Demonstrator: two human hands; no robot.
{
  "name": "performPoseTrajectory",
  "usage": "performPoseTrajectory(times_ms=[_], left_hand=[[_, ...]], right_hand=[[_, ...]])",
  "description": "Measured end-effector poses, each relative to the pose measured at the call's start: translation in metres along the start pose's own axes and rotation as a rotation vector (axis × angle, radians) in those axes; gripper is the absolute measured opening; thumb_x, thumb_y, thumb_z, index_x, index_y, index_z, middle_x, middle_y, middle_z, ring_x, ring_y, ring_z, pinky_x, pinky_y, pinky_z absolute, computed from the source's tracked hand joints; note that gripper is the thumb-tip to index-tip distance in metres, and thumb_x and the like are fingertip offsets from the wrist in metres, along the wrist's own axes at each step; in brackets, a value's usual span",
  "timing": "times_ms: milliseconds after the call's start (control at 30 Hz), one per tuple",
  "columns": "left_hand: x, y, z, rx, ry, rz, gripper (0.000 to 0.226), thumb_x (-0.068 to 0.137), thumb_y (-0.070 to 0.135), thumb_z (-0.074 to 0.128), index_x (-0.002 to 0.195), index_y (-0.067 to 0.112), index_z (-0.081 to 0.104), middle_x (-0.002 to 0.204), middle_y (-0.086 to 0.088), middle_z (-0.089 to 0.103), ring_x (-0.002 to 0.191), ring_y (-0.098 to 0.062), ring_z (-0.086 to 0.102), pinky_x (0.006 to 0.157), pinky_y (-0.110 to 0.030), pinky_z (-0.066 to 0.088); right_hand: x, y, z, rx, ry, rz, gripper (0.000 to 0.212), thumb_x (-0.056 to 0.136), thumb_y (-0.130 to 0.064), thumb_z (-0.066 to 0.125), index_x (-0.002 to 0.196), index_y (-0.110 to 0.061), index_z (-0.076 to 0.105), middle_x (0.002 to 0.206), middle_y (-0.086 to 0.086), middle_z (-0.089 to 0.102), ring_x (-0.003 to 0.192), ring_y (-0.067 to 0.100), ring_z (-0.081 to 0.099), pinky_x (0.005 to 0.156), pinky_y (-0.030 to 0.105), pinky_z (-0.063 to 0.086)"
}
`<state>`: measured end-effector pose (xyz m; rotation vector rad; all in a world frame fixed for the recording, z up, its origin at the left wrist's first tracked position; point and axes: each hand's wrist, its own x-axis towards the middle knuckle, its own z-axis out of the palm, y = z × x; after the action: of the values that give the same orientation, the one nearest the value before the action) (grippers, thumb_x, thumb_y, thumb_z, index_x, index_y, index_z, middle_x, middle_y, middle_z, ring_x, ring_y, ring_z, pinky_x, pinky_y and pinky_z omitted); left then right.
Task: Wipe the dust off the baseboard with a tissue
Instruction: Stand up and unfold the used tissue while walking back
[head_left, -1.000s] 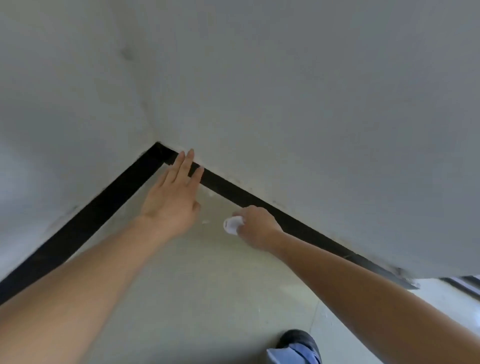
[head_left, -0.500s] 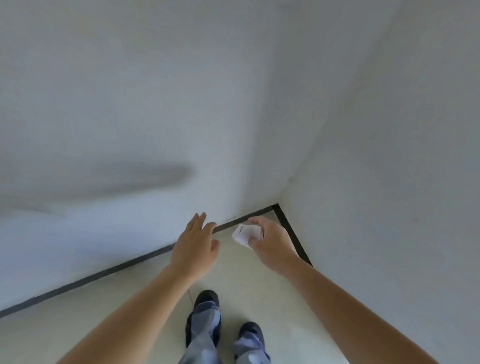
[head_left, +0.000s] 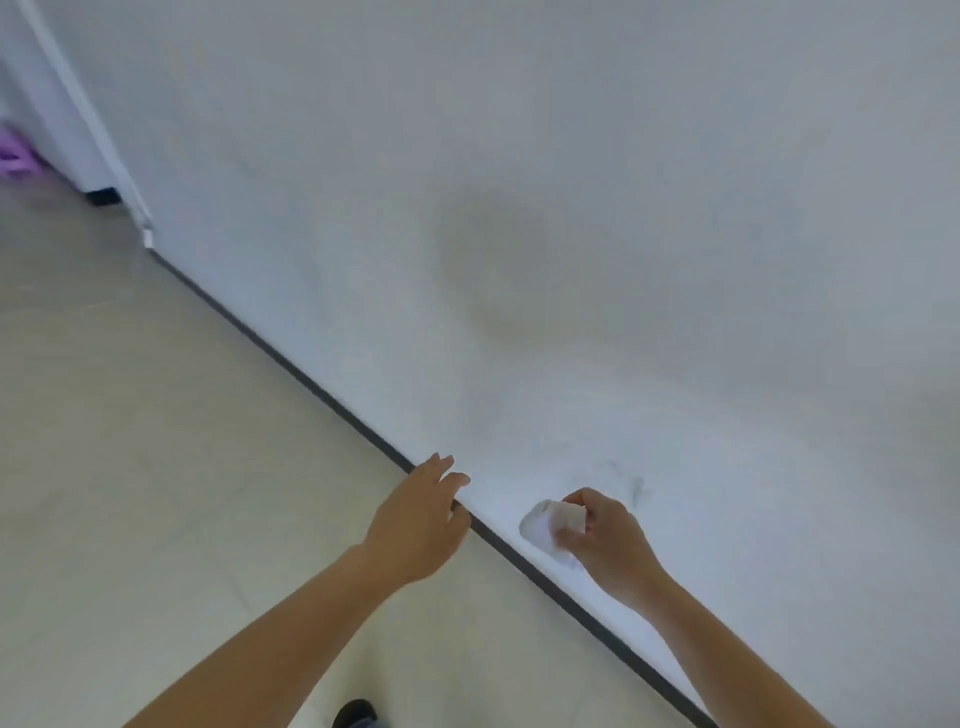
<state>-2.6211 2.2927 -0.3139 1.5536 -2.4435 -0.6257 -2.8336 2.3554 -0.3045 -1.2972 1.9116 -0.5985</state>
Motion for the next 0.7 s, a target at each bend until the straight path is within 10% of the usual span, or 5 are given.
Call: performPoseTrajectory(times_ms=[367,700], left_hand=[[-0.057,-0.350,-0.203,0.055,0.289,-0.591,0.050,0.102,0.033,0.033,0.151,0.024,0.029,0.161,-0.001,0.011,0.149,-0.013,-0.001,0.118,-0.025,0.003],[-0.028,-0.561,-0.325,-0.018,0.417,-0.812,0.049,0.101,0.032,0.035,0.150,0.027,0.029,0.161,0.001,0.010,0.149,-0.013,-0.001,0.121,-0.030,0.006]], right_hand=[[0.144,-0.378,0.293,-0.043,-0.358,-0.483,0.013,0.081,-0.013,0.058,0.091,-0.021,0.058,0.079,-0.006,0.062,0.070,0.010,0.058,0.055,0.021,0.045],[0.241,-0.578,0.473,-0.079,-0.521,-0.656,0.013,0.082,-0.017,0.054,0.083,-0.005,0.060,0.066,0.000,0.051,0.058,0.012,0.046,0.051,0.023,0.032]])
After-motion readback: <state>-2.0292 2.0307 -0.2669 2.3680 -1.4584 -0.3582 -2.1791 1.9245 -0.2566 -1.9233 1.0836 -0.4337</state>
